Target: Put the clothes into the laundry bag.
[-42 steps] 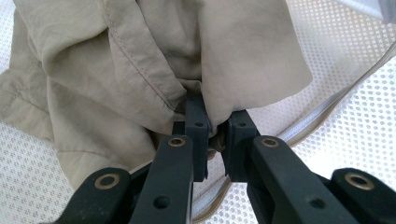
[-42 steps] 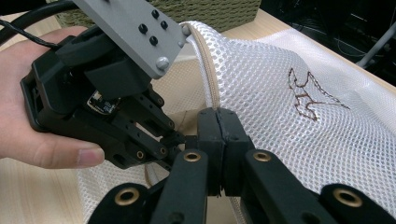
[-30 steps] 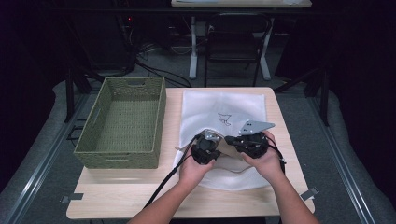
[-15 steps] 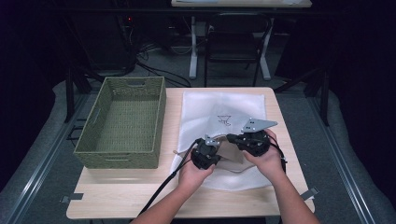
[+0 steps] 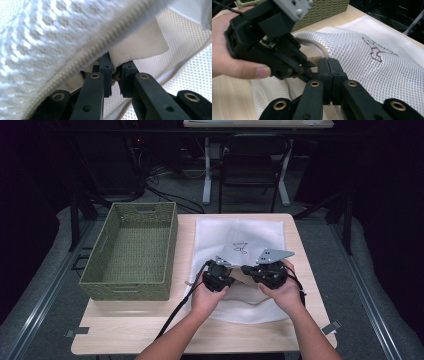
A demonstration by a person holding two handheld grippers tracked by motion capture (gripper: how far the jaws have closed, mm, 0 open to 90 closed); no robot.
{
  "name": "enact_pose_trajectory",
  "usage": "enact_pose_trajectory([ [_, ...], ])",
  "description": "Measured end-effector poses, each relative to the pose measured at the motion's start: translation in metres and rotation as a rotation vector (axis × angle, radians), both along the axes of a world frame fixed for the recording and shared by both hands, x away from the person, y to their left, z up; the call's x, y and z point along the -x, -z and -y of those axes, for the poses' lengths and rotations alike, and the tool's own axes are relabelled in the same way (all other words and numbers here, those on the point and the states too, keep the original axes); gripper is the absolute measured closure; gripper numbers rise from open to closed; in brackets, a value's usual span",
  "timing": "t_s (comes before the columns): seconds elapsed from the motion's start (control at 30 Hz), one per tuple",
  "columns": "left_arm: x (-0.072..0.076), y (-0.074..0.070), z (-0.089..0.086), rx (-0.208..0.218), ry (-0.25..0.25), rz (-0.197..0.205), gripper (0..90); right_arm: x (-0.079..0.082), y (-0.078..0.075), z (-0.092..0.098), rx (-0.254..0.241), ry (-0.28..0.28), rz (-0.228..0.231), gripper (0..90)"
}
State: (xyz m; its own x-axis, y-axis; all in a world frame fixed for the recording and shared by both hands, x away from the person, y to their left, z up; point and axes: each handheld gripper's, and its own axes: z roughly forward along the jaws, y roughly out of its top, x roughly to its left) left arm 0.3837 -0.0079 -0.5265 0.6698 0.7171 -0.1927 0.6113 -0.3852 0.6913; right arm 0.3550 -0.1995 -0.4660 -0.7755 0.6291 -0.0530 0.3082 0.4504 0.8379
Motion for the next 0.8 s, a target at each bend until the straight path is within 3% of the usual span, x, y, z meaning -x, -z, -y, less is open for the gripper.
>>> enact_pose_trajectory([
  [0.47,-0.015,0.008,0.004,0.000,-0.070,-0.033,83.1,0.002,0.002,-0.006,0.019,-0.017,-0.001,89.6],
  [0.67,-0.015,0.012,0.004,-0.015,-0.071,-0.033,81.2,0.001,0.005,-0.006,0.019,-0.022,-0.015,89.6],
  [0.8,-0.007,0.011,-0.002,-0.023,-0.046,-0.032,73.7,0.000,0.007,-0.005,0.022,-0.031,-0.025,89.6],
])
